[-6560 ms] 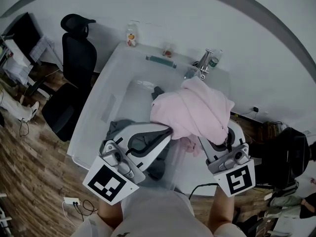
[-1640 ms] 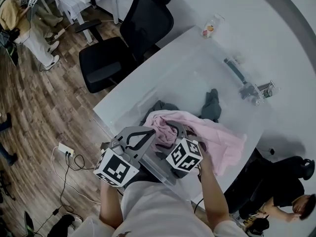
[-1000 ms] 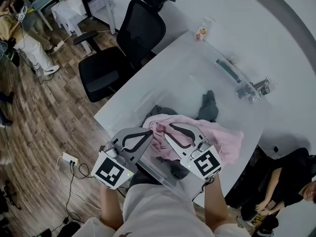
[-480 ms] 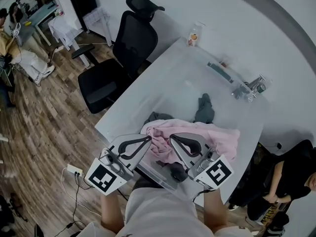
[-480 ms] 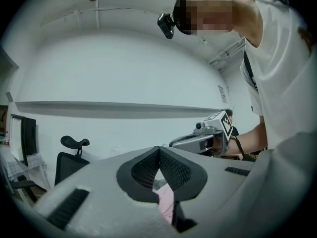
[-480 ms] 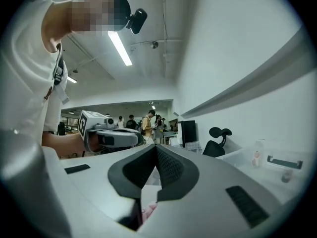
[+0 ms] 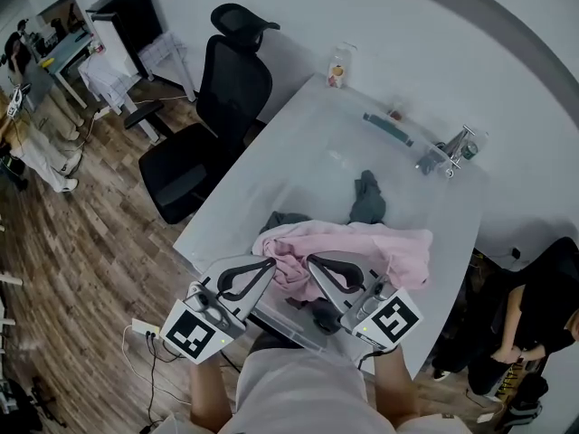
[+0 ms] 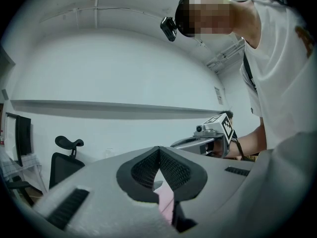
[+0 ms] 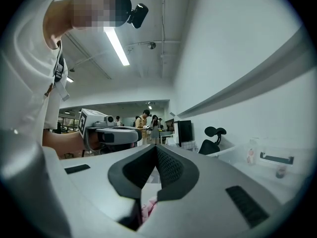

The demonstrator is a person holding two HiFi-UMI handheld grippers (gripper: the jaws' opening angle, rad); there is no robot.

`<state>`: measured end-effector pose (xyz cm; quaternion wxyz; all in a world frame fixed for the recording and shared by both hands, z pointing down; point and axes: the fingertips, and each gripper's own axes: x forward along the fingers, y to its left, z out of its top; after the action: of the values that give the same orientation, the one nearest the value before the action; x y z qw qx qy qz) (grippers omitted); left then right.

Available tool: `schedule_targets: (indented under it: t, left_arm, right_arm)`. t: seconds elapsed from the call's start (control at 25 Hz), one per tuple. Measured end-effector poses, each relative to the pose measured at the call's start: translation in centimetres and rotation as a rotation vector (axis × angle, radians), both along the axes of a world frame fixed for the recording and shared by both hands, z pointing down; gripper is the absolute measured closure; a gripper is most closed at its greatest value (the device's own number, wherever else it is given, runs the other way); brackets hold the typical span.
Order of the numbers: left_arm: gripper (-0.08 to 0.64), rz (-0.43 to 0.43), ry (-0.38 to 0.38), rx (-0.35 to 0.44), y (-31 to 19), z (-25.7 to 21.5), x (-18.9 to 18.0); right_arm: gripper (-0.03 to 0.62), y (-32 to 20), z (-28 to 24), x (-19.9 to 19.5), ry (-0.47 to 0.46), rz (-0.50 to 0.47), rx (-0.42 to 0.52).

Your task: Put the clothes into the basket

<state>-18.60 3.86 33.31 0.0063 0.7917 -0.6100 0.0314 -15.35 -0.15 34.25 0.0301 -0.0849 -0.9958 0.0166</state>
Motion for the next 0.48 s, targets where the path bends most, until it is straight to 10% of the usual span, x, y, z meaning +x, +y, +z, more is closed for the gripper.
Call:
schedule_targets:
  t: [0.48]
  left_arm:
    - [0.555,0.006,0.015,-0.021,-0.25,0.52,0.91]
  right_arm:
    - [0.589,-0.05,0.38,0.49,0.010,0.002,0.001]
